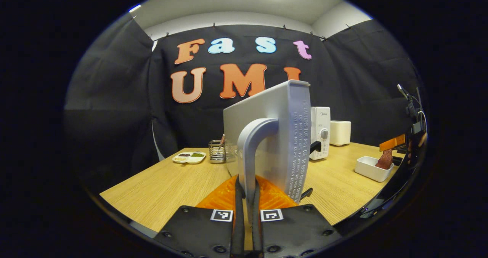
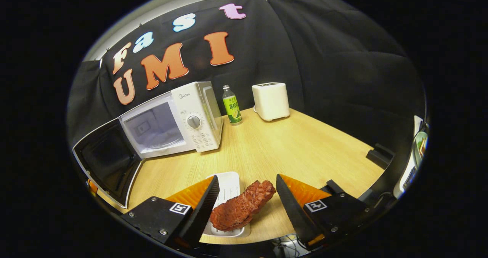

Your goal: Open the microwave oven with the left hand, put the food in, and close the microwave oven.

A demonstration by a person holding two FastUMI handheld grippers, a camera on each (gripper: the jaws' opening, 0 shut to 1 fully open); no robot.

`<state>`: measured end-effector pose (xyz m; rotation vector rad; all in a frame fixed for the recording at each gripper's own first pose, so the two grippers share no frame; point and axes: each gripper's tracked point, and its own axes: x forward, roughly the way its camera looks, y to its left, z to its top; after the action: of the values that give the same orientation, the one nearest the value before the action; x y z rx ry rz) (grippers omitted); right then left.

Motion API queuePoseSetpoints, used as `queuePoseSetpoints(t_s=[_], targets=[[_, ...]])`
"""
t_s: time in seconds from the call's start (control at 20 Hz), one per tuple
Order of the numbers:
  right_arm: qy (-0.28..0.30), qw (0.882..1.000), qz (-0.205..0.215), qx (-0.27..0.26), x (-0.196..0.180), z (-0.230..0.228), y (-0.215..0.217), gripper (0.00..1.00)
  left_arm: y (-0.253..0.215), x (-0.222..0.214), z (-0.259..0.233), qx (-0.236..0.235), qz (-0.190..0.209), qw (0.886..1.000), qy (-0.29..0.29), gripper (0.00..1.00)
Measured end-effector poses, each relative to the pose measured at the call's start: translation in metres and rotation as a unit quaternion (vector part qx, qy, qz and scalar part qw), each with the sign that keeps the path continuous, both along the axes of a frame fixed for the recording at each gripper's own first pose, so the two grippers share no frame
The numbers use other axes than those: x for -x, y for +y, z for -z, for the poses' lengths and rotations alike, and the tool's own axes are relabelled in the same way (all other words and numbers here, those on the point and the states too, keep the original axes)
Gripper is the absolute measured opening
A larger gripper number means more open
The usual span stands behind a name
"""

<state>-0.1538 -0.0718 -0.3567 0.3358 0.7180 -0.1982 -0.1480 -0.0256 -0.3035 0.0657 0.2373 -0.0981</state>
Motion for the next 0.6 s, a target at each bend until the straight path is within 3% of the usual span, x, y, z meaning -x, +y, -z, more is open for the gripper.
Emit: queuePoseSetpoints(t_s=[0.4,0.45,0.5,0.6], targets=[[0.017,1.000,0.025,-0.007,-0.003,0.017,-0.002,0.93,0.047,0.001,-0.004,0.007,0.041,0.999,0.002,0.12],[0.017,0.999,0.027,-0.010,-0.003,0.018,-0.002,0.93,0.051,-0.003,-0.003,0.010,0.044,0.999,0.003,0.07],[0.018,0.999,0.029,-0.014,-0.002,0.019,-0.003,0.93,0.057,-0.001,-0.004,0.011,0.045,0.999,0.007,0.14],[0.019,0.999,0.034,-0.022,0.001,0.021,-0.002,0.93,0.069,-0.005,-0.004,0.015,0.051,0.999,0.002,0.16]])
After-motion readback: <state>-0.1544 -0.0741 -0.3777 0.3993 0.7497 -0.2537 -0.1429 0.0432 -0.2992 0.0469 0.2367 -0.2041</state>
